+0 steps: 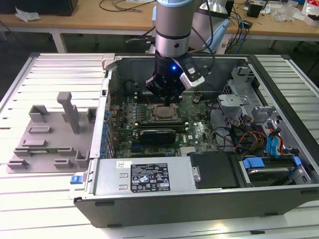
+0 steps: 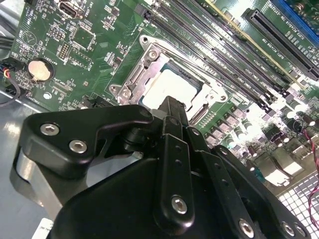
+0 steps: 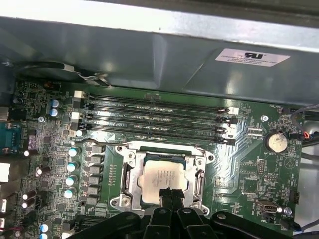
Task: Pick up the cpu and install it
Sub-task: 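Install the first cpu locking lever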
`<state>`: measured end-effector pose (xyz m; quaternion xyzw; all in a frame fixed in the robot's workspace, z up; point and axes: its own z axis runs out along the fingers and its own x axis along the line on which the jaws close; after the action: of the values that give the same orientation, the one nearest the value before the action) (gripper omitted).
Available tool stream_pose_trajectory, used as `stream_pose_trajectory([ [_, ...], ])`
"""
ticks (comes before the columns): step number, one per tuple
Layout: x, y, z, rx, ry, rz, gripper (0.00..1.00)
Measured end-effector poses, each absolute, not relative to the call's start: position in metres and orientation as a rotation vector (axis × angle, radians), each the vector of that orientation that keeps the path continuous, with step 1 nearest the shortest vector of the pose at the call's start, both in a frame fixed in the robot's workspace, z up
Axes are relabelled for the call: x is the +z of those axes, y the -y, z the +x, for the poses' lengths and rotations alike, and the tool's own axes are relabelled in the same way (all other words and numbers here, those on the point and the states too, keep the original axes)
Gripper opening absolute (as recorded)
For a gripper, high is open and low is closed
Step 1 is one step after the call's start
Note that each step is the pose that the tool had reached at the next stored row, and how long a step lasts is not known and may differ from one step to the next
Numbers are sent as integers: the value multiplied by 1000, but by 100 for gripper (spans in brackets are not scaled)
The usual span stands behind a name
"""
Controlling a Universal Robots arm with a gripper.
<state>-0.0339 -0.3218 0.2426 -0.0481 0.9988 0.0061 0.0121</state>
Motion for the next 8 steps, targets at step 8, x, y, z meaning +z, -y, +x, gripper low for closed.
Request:
stream_pose_trajectory([
  [8, 258, 322, -34, 19, -3114, -150, 11],
])
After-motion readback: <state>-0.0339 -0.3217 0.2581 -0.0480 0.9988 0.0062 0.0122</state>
